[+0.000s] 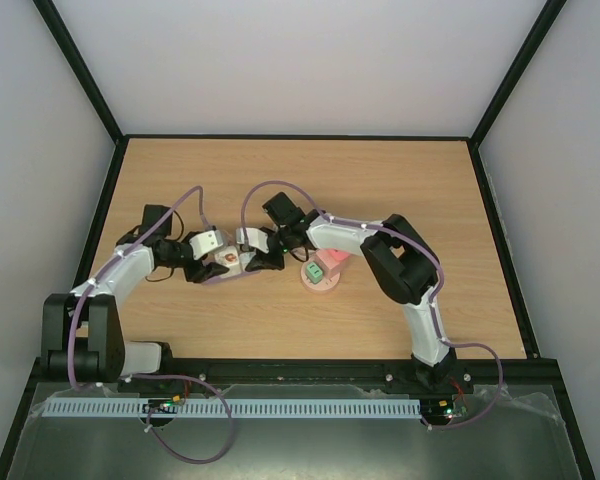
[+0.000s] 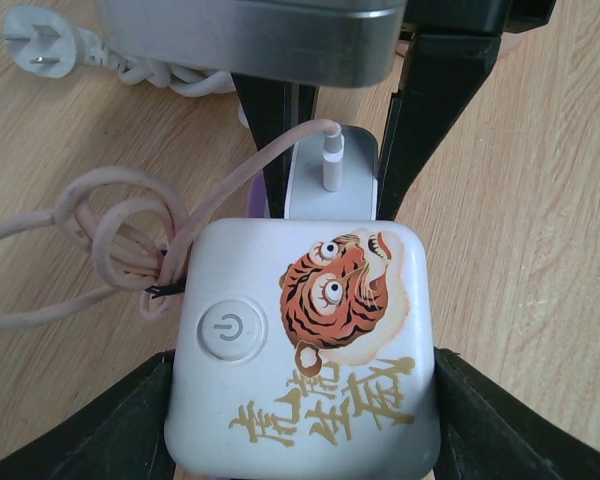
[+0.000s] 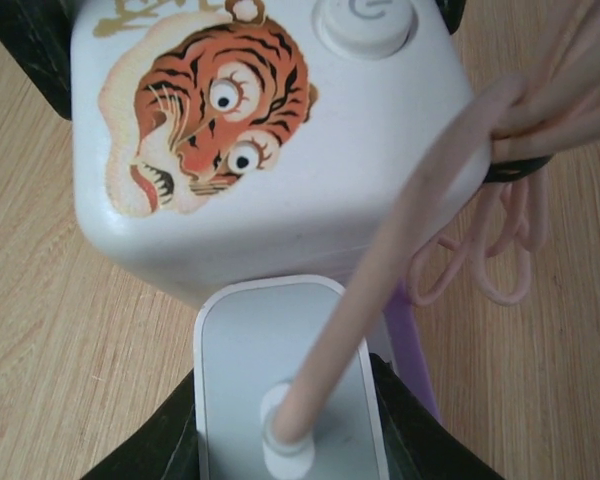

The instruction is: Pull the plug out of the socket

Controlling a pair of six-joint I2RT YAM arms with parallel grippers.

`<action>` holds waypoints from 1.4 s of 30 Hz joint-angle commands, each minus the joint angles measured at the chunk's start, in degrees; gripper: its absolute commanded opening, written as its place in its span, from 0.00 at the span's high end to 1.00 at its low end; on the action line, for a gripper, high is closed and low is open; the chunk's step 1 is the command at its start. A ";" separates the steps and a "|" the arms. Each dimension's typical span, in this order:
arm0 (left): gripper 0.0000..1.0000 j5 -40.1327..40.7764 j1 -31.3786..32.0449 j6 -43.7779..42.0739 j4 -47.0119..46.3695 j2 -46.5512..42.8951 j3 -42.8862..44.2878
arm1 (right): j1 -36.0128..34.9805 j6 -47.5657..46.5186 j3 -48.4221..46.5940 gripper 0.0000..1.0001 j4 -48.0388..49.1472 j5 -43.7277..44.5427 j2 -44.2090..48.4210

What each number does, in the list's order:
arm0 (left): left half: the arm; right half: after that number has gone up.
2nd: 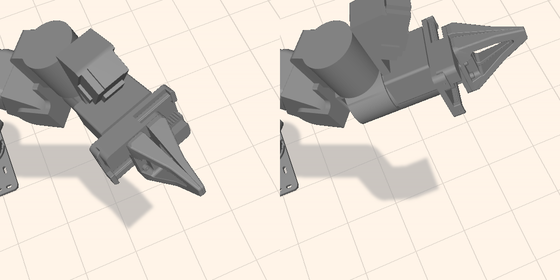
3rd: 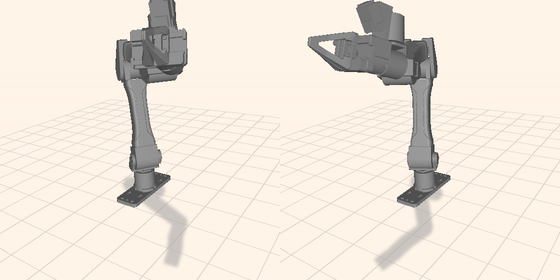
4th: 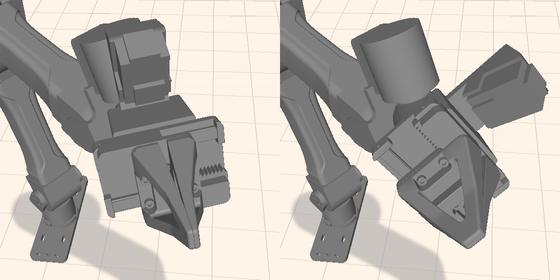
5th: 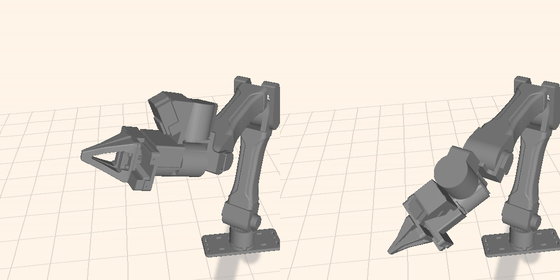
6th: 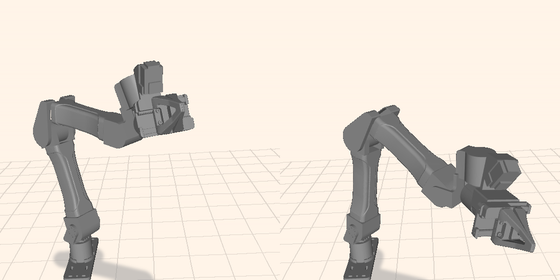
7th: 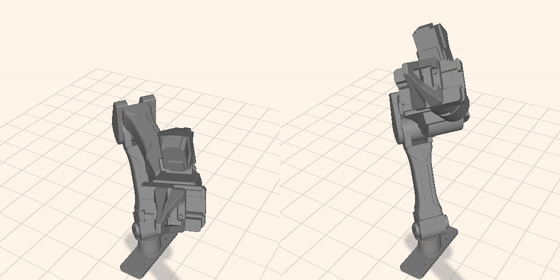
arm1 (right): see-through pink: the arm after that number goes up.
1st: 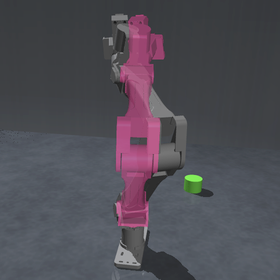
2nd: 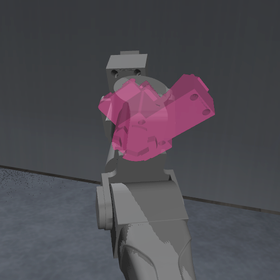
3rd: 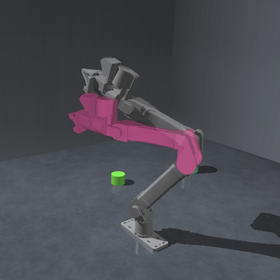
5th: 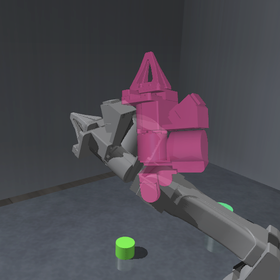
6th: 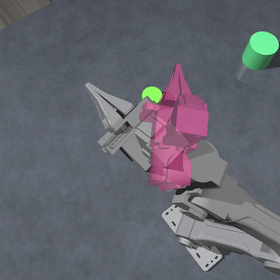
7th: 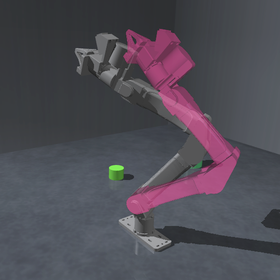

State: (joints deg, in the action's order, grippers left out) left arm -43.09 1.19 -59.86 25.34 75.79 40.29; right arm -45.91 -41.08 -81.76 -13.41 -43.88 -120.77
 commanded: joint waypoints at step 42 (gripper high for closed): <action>0.63 -7.72 -20.20 -10.87 23.31 -2.75 17.29 | -0.50 8.64 -0.22 0.35 2.42 2.69 3.65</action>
State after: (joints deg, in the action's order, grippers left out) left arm -49.84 -17.06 -70.06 46.89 73.63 54.22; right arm -46.22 -35.03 -81.76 -12.80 -42.33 -120.55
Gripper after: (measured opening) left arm 0.620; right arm 0.619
